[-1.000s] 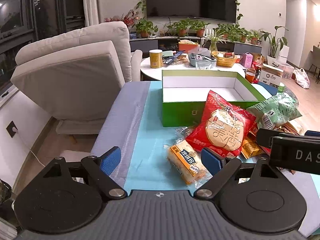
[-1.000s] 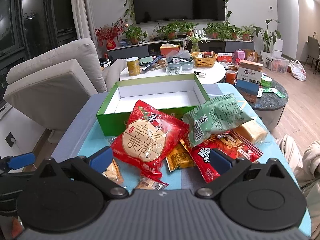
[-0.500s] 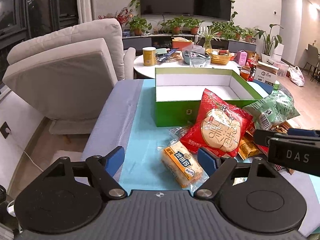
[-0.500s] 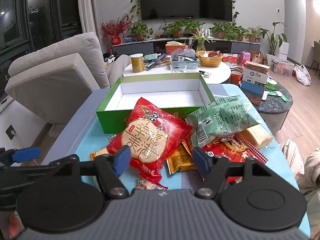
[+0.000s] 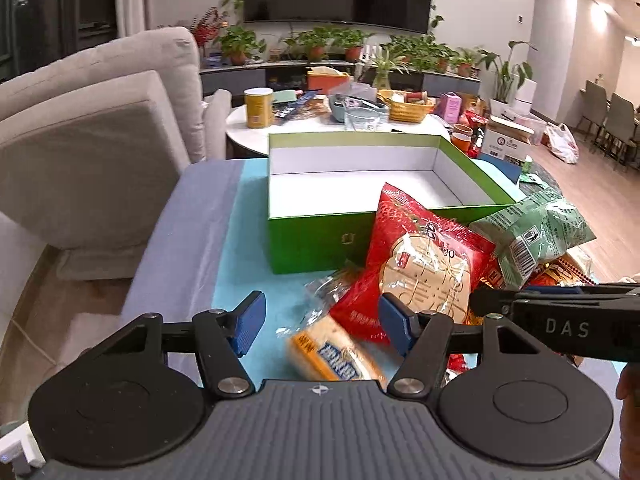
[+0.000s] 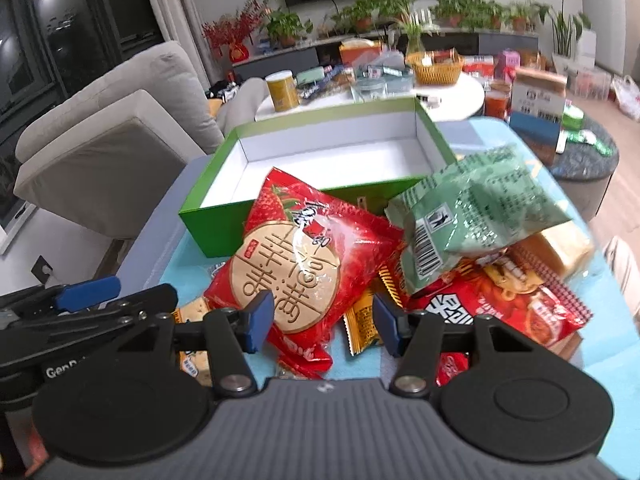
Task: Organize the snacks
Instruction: 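Reach the right gripper to the red round-cookie bag and close on it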
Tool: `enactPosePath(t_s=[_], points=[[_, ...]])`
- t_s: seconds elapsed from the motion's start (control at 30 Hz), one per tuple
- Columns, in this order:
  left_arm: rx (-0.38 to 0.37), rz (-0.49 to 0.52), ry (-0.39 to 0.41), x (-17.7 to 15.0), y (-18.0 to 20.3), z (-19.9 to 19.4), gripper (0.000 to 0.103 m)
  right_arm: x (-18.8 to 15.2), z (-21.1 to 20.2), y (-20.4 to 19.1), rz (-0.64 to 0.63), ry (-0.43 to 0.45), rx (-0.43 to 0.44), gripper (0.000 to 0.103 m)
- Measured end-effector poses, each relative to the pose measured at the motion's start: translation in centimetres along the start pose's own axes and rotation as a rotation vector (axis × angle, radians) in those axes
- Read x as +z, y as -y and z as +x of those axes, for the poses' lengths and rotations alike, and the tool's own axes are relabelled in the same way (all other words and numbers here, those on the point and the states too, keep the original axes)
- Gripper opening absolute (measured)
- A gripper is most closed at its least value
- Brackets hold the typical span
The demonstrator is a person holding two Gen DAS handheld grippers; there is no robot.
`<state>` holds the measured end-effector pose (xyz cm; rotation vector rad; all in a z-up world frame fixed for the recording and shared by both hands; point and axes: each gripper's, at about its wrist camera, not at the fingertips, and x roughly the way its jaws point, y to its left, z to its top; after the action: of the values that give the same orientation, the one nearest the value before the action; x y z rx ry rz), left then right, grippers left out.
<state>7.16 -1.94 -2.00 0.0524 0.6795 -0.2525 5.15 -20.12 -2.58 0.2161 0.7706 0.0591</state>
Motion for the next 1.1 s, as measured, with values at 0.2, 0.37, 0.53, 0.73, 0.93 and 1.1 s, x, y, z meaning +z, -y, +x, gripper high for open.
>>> enactPosePath(t_s=[0.2, 0.37, 0.53, 0.73, 0.93, 1.1], points=[[-0.033, 0.018, -0.039, 0.3, 0.0, 2.9, 0.06, 0.7, 2.6, 1.7, 0.132, -0.081, 0.035, 0.056], [-0.064, 0.024, -0.047, 0.4, 0.0, 4.2, 0.06, 1.2, 3.9, 2.1, 0.196, -0.113, 0.074, 0.056], [-0.094, 0.017, -0.06, 0.7, -0.2, 5.0, 0.06, 1.7, 4.1, 2.4, 0.225, -0.118, 0.095, 0.056], [-0.212, 0.056, -0.064, 0.9, 0.5, 5.4, 0.06, 2.1, 4.9, 3.1, 0.265, -0.14, 0.124, 0.056], [-0.209, 0.103, -0.09, 0.8, 1.7, 6.4, 0.061, 2.3, 5.4, 3.3, 0.274, -0.143, 0.133, 0.056], [-0.247, 0.071, -0.115, 1.1, 0.8, 7.1, 0.063, 2.5, 6.1, 3.1, 0.279, -0.182, 0.167, 0.057]])
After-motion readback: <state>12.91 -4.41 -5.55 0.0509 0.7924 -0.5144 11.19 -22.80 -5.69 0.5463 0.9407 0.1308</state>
